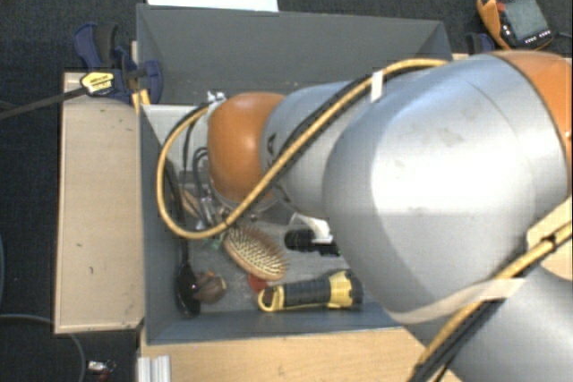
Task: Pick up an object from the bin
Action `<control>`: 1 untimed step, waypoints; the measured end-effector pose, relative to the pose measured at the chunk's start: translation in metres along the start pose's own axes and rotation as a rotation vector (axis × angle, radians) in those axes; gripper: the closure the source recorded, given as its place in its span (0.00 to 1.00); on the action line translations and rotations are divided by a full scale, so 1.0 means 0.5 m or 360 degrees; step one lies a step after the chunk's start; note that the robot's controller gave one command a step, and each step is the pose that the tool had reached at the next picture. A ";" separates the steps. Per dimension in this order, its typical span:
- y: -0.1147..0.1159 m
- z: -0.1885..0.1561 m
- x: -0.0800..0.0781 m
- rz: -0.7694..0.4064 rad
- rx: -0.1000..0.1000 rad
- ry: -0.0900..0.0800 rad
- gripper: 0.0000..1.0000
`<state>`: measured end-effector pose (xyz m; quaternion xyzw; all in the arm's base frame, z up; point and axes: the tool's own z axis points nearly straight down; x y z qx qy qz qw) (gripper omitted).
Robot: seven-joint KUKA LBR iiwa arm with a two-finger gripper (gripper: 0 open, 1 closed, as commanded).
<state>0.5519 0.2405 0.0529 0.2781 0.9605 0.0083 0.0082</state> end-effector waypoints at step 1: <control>-0.002 -0.036 0.001 0.0016 0.0004 0.0003 1.00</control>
Offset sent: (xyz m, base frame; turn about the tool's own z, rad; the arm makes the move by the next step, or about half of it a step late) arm -0.0008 -0.0002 0.0171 0.0153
